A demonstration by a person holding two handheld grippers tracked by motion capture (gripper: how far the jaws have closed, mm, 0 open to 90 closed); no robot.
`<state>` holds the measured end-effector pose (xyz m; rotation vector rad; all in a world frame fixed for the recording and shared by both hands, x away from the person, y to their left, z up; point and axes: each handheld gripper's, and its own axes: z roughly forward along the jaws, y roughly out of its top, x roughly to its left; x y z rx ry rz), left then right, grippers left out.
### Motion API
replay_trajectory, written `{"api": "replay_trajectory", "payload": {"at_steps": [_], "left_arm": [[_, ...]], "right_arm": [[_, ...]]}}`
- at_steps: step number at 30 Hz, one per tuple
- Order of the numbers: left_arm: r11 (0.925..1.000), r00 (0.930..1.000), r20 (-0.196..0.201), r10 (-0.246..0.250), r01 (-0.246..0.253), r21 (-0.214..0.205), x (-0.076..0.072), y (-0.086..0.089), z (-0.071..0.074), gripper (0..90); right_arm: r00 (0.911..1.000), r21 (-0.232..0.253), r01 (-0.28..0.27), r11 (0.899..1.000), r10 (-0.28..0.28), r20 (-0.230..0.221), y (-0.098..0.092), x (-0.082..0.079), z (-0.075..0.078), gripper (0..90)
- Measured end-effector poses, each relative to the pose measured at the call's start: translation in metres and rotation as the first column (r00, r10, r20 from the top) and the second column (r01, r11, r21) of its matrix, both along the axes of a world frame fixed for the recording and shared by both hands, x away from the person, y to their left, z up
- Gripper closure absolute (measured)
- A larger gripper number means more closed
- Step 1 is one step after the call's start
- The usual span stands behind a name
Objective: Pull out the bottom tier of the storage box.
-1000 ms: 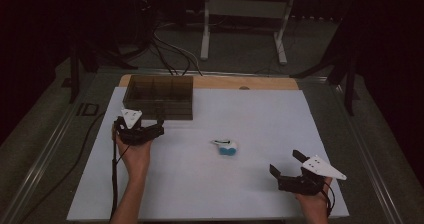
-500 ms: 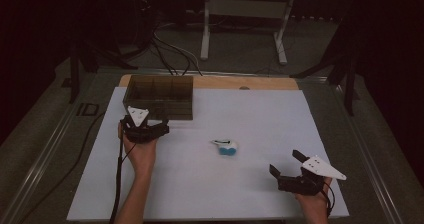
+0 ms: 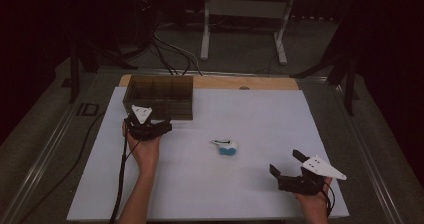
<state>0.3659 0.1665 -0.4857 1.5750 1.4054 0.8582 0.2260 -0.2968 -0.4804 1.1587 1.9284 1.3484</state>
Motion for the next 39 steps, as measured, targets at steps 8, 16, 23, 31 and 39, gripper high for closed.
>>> {"api": "replay_trajectory", "payload": {"at_steps": [8, 16, 23, 31, 39], "left_arm": [[0.9999, 0.9998, -0.021, 0.006, -0.006, 0.011, 0.006, -0.003, -0.007, 1.5], [0.9999, 0.9993, -0.037, 0.01, -0.01, 0.014, 0.011, -0.005, -0.011, 1.5], [0.9994, 0.9983, -0.055, 0.018, -0.016, 0.032, 0.014, -0.006, -0.016, 2.0], [0.998, 0.9954, -0.084, 0.046, -0.042, 0.047, 0.017, -0.004, -0.019, 2.0], [0.9948, 0.9869, -0.137, 0.085, -0.076, 0.068, 0.02, -0.004, -0.024, 8.0]], "right_arm": [[1.0, 0.0, -0.001, 1.0, 0.001, -0.003, 0.001, 0.0, 0.0, 1.3], [1.0, -0.002, -0.001, 1.0, 0.001, -0.005, 0.0, 0.001, -0.001, 1.2], [1.0, -0.003, -0.003, 1.0, 0.003, -0.005, 0.0, 0.001, -0.001, 1.2], [1.0, 0.001, 0.001, 1.0, -0.001, -0.006, -0.001, 0.001, 0.0, 1.2], [1.0, -0.002, -0.002, 1.0, 0.002, -0.005, -0.001, 0.001, 0.0, 1.2]]}}
